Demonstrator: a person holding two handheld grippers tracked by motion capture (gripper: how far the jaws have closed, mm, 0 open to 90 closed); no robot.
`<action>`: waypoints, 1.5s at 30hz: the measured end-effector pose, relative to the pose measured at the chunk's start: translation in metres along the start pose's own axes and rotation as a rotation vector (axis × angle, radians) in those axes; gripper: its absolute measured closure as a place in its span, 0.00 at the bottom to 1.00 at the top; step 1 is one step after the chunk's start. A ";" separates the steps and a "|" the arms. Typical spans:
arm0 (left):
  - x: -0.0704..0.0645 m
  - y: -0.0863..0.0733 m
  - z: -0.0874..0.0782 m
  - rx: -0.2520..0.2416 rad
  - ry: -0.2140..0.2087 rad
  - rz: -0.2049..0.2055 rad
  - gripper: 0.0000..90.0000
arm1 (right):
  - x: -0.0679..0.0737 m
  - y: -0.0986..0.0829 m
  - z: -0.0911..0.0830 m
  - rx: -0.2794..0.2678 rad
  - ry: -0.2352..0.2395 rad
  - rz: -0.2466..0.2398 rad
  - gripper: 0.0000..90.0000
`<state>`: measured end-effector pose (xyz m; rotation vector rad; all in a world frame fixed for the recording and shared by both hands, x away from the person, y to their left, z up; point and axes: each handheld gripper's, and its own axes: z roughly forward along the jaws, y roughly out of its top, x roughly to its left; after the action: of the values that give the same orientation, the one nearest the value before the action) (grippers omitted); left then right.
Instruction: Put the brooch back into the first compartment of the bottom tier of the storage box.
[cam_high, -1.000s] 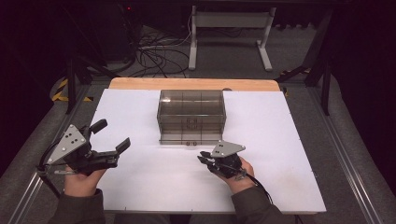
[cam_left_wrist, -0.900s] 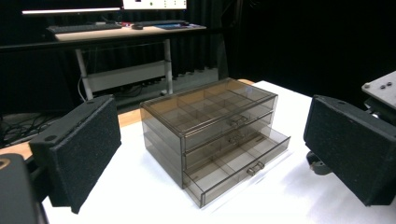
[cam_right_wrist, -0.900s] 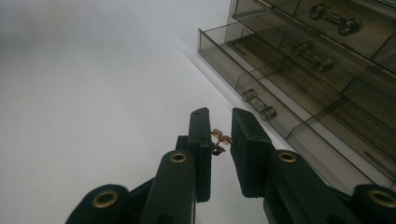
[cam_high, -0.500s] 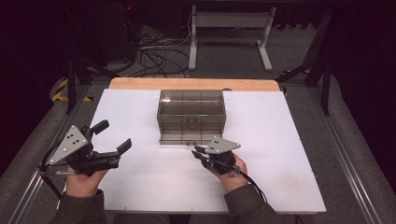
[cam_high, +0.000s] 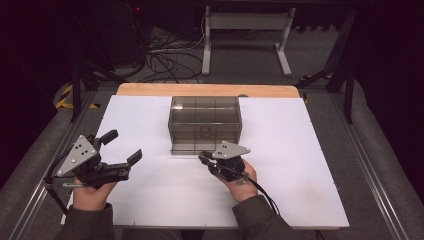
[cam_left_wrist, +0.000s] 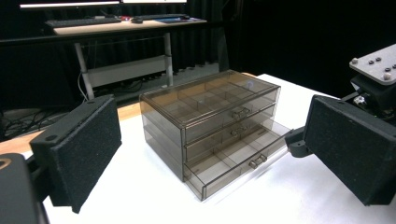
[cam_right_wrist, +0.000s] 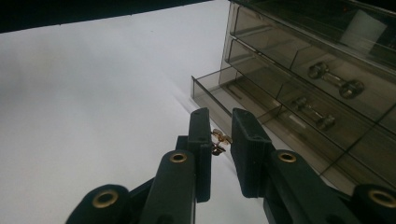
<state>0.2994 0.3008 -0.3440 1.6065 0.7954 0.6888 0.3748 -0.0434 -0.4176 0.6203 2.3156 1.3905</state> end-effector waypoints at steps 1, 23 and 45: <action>0.000 0.000 0.000 -0.001 -0.001 0.001 0.06 | 0.000 0.001 0.001 -0.002 -0.001 -0.001 0.87; 0.003 -0.002 -0.001 -0.005 -0.002 -0.007 0.06 | -0.002 0.016 0.034 -0.024 -0.002 0.025 0.87; 0.003 -0.001 -0.002 -0.009 0.001 -0.007 0.06 | -0.010 0.014 0.060 -0.026 -0.043 0.069 0.87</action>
<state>0.2994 0.3046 -0.3450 1.5951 0.7972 0.6871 0.4171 0.0008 -0.4314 0.7212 2.2590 1.4206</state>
